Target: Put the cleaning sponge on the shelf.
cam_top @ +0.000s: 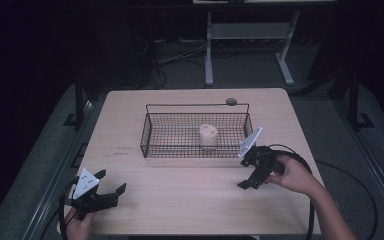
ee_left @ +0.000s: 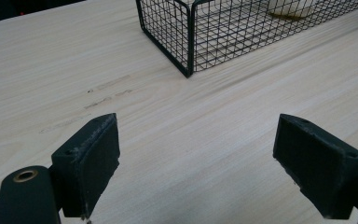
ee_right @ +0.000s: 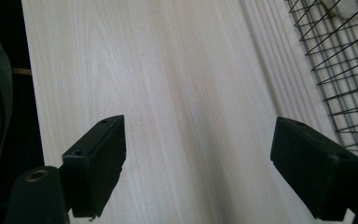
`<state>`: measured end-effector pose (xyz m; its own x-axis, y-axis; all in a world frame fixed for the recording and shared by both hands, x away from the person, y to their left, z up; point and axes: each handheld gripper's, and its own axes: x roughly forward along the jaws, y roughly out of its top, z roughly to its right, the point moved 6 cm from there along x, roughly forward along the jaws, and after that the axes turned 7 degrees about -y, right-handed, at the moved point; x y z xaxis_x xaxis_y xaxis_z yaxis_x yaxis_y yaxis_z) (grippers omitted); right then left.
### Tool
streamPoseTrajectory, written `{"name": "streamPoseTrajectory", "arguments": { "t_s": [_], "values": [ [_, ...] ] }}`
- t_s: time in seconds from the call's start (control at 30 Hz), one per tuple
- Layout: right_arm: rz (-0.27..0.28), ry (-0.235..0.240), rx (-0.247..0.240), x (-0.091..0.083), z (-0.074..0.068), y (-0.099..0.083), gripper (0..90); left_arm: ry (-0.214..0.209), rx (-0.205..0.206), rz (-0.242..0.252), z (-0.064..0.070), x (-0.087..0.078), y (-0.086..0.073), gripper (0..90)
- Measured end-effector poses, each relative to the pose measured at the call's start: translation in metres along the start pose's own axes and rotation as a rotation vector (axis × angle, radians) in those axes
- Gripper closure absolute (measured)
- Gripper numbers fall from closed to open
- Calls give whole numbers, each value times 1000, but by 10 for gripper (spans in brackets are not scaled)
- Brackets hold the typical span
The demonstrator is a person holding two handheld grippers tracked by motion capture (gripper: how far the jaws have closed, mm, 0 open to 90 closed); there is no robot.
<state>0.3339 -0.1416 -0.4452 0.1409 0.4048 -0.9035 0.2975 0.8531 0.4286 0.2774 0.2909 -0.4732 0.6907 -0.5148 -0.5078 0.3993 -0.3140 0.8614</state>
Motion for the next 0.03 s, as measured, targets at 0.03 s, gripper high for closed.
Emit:
{"name": "streamPoseTrajectory", "arguments": {
  "t_s": [0.03],
  "values": [
    [-5,0,2,1,-1,-2,175,0,0,1,0,0,0,137]
  ]
}}
